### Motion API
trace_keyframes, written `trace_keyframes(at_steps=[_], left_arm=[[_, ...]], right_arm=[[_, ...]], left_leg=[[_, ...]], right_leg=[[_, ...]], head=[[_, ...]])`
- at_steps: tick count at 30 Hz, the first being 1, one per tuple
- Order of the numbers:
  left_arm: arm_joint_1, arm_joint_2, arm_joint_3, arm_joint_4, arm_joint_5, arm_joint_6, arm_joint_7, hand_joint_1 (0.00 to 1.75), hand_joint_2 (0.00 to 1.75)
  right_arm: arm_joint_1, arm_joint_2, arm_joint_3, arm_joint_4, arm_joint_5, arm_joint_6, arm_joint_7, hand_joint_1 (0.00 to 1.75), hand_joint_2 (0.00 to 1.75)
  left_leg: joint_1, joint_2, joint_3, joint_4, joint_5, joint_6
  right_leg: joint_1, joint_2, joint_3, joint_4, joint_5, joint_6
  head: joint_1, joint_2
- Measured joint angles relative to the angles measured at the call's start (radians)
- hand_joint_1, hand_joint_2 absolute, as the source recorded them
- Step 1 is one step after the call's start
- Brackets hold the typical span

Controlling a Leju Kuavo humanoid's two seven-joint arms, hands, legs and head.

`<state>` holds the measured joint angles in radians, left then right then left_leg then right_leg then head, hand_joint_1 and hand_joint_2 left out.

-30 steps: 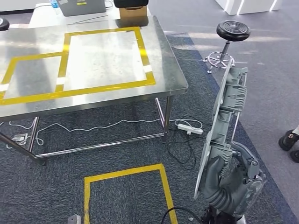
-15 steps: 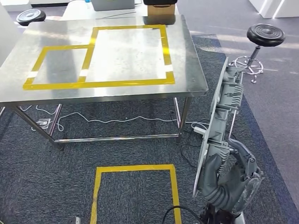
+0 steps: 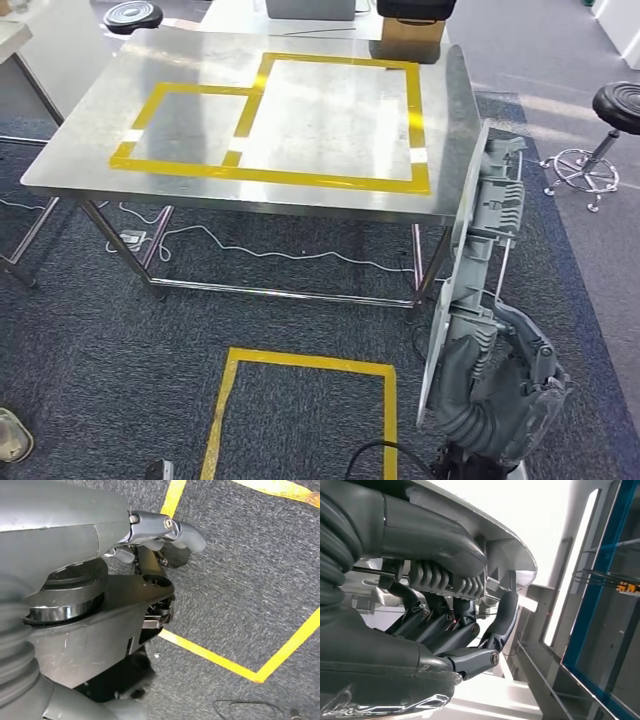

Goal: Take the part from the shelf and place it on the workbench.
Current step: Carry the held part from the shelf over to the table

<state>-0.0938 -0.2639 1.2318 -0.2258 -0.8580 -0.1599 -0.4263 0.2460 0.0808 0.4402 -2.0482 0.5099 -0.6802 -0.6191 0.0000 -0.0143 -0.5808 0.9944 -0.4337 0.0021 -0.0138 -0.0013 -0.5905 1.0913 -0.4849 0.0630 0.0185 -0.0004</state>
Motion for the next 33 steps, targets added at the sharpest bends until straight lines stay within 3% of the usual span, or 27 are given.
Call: trace_keyframes(at_steps=[2, 4, 6, 7, 9, 11, 12, 13, 15, 16, 18, 21, 22, 25, 26, 27, 28, 29, 31, 33], left_arm=[[0.001, 0.0, 0.0, 0.0, -0.001, -0.001, 0.0, 0.0, 1.75], [0.002, 0.0, 0.0, 0.0, -0.001, -0.003, -0.002, 0.0, 1.75], [0.002, 0.0, -0.001, 0.0, -0.001, -0.006, -0.007, 0.0, 1.75], [0.001, 0.0, -0.001, 0.0, -0.001, -0.007, -0.01, 0.0, 1.75], [0.001, 0.001, -0.002, 0.0, -0.001, -0.009, -0.015, 0.0, 1.75], [0.003, 0.002, -0.002, 0.0, -0.001, -0.01, -0.019, 0.0, 1.75], [0.003, 0.002, -0.002, 0.0, -0.001, -0.011, -0.022, 0.0, 1.75], [0.003, 0.002, -0.002, 0.0, 0.0, -0.012, -0.025, 0.0, 1.75], [0.002, 0.002, -0.002, 0.0, 0.0, -0.013, -0.029, 0.0, 1.75], [0.001, 0.002, -0.002, 0.0, 0.0, -0.013, -0.029, 0.0, 1.75], [0.001, 0.001, -0.002, 0.0, 0.0, -0.013, -0.029, 0.0, 1.75], [0.003, 0.0, -0.002, 0.0, 0.001, -0.013, -0.029, 0.0, 1.75], [0.002, 0.0, -0.002, 0.0, 0.001, -0.013, -0.029, 0.0, 1.75], [0.002, -0.001, -0.001, 0.0, 0.002, -0.013, -0.029, 0.0, 1.75], [0.002, -0.001, -0.001, 0.0, 0.002, -0.012, -0.029, 0.0, 1.75], [0.003, -0.001, -0.001, 0.0, 0.002, -0.012, -0.029, 0.0, 1.75], [0.003, -0.002, -0.001, 0.0, 0.002, -0.011, -0.029, 0.0, 1.75], [0.003, -0.002, -0.001, 0.0, 0.002, -0.011, -0.029, 0.0, 1.75], [0.003, -0.003, -0.001, 0.0, 0.005, -0.008, -0.029, 0.0, 1.75], [0.003, -0.003, -0.001, 0.0, 0.009, -0.004, -0.027, 0.0, 1.75]], right_arm=[[0.003, 0.002, -0.003, -0.002, 0.018, 0.0, -0.015, 1.75, 1.75], [0.008, 0.008, -0.008, -0.006, 0.031, 0.0, -0.027, 1.75, 1.75], [0.01, 0.014, -0.011, -0.01, 0.035, 0.0, -0.029, 1.75, 1.75], [0.01, 0.016, -0.012, -0.012, 0.035, 0.0, -0.029, 1.75, 1.75], [0.011, 0.017, -0.013, -0.015, 0.033, 0.0, -0.028, 1.75, 1.75], [0.013, 0.017, -0.014, -0.015, 0.033, 0.0, -0.028, 1.75, 1.75], [0.014, 0.017, -0.014, -0.015, 0.032, 0.0, -0.028, 1.75, 1.75], [0.015, 0.018, -0.014, -0.015, 0.031, 0.0, -0.028, 1.75, 1.75], [0.016, 0.025, -0.015, -0.016, 0.025, 0.0, -0.031, 1.75, 1.75], [0.016, 0.029, -0.016, -0.017, 0.022, 0.0, -0.033, 1.75, 1.75], [0.017, 0.035, -0.019, -0.019, 0.016, 0.0, -0.036, 1.75, 1.75], [0.018, 0.042, -0.021, -0.021, 0.009, 0.0, -0.036, 1.75, 1.75], [0.019, 0.044, -0.022, -0.022, 0.006, 0.0, -0.036, 1.75, 1.75], [0.02, 0.048, -0.026, -0.022, -0.001, 0.0, -0.036, 1.75, 1.75], [0.02, 0.049, -0.028, -0.022, -0.003, 0.0, -0.036, 1.75, 1.75], [0.021, 0.05, -0.03, -0.022, -0.006, 0.0, -0.036, 1.75, 1.75], [0.022, 0.052, -0.032, -0.022, -0.01, 0.0, -0.036, 1.75, 1.75], [0.022, 0.056, -0.035, -0.022, -0.017, 0.0, -0.035, 1.75, 1.75], [0.021, 0.063, -0.041, -0.022, -0.036, 0.0, -0.027, 1.75, 1.75], [0.024, 0.073, -0.051, -0.021, -0.053, 0.0, -0.013, 1.75, 1.75]], left_leg=[[-0.003, -0.004, -0.003, 0.003, 0.001, -0.012], [-0.002, -0.005, -0.007, 0.002, 0.003, -0.022], [0.0, -0.002, -0.019, 0.027, -0.018, -0.033], [0.001, -0.001, -0.036, 0.063, -0.041, -0.038], [0.002, 0.001, -0.098, 0.194, -0.104, -0.045], [0.002, 0.001, -0.144, 0.285, -0.127, -0.046], [0.002, 0.001, -0.14, 0.276, -0.11, -0.044], [0.002, 0.001, -0.119, 0.232, -0.078, -0.042], [0.001, 0.004, -0.051, 0.099, -0.018, -0.037], [0.001, 0.005, -0.026, 0.049, -0.004, -0.033], [-0.001, 0.005, -0.01, 0.009, -0.003, -0.024], [0.002, 0.004, -0.009, 0.004, 0.0, -0.005], [0.004, 0.004, -0.008, 0.001, 0.001, 0.0], [0.004, 0.004, -0.007, 0.001, 0.0, 0.007], [0.003, 0.004, -0.007, 0.001, 0.0, 0.007], [0.003, 0.004, -0.006, 0.001, 0.0, 0.007], [0.003, 0.003, -0.005, 0.002, 0.0, 0.007], [0.003, 0.002, -0.004, 0.002, 0.0, 0.006], [-0.001, 0.0, -0.003, 0.004, -0.001, -0.002], [-0.004, -0.002, -0.005, 0.003, 0.003, -0.013]], right_leg=[[0.001, 0.004, 0.024, -0.058, 0.014, -0.009], [0.002, 0.007, 0.021, -0.06, 0.017, -0.023], [0.001, 0.006, 0.021, -0.062, 0.02, -0.036], [0.0, 0.005, 0.021, -0.064, 0.021, -0.042], [0.001, 0.003, 0.019, -0.064, 0.021, -0.049], [0.001, 0.003, 0.018, -0.064, 0.021, -0.05], [0.002, 0.003, 0.019, -0.064, 0.021, -0.05], [0.001, 0.003, 0.02, -0.064, 0.021, -0.05], [0.004, 0.004, 0.022, -0.062, 0.018, -0.045], [0.006, 0.005, 0.021, -0.061, 0.017, -0.041], [0.01, 0.005, 0.018, -0.061, 0.018, -0.031], [0.008, 0.004, 0.011, -0.043, 0.005, -0.015], [0.008, 0.003, -0.003, -0.007, -0.016, -0.01], [0.008, 0.004, -0.084, 0.166, -0.099, -0.003], [0.008, 0.004, -0.102, 0.2, -0.107, -0.002], [0.007, 0.004, -0.104, 0.2, -0.096, -0.002], [0.007, 0.004, -0.087, 0.163, -0.068, -0.003], [0.006, 0.004, -0.053, 0.096, -0.032, -0.004], [0.006, 0.006, 0.008, -0.025, 0.011, -0.009], [0.008, 0.01, 0.022, -0.061, 0.016, -0.019]], head=[[0.001, 0.0], [0.0, 0.0], [-0.002, 0.0], [-0.004, 0.0], [-0.008, 0.0], [-0.008, 0.0], [-0.008, 0.0], [-0.007, 0.0], [-0.008, 0.0], [-0.008, 0.0], [-0.007, 0.0], [-0.002, 0.0], [0.001, 0.0], [0.007, 0.0], [0.007, 0.0], [0.007, 0.0], [0.007, 0.0], [0.008, 0.0], [0.007, 0.0], [0.006, 0.0]])
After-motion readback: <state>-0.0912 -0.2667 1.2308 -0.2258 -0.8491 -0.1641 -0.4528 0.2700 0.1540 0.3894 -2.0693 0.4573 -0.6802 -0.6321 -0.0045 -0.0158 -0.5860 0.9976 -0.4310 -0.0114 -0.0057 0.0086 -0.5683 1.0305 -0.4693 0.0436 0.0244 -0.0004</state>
